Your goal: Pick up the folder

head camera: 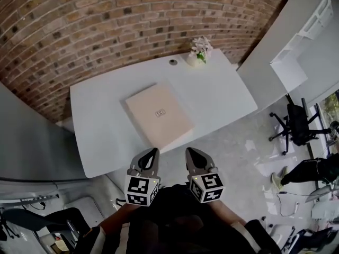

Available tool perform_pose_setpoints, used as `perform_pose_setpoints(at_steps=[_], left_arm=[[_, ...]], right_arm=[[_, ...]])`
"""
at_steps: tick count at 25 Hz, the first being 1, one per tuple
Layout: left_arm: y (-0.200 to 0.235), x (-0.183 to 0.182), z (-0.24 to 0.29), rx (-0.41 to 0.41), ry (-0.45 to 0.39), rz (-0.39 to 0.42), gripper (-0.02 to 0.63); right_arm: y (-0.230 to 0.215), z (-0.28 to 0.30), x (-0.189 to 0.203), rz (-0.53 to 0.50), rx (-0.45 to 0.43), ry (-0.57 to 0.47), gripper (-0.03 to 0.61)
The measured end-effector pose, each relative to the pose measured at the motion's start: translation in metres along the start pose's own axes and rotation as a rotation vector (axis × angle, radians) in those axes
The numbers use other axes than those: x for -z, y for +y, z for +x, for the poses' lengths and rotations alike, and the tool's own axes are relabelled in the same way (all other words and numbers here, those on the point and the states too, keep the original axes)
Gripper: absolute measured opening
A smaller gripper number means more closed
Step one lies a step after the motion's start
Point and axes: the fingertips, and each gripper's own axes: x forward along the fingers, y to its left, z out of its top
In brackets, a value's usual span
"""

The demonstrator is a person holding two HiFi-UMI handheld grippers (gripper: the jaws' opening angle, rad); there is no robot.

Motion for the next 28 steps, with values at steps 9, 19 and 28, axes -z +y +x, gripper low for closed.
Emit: perform_pose_setpoints(at_steps=[9,19,28], left_arm=[[0.026,0.004,0.02,-0.114,0.009,-0.062,-0.002],[0.048,0.017,0.07,-0.29,0.057,-0.221,0.056],[0.062,0.072,0.098,-0.42,0.162,-0.381,0.259]], right_arm=[[-0.025,0.045,0.008,-0.01,-0.083,0.075,0.003],[-0.07,0.117,0.017,-0.073,-0.281,0.231,0.09],[-0.109,0.166,0.037,-0.083,-0.38,0.357,0.241]])
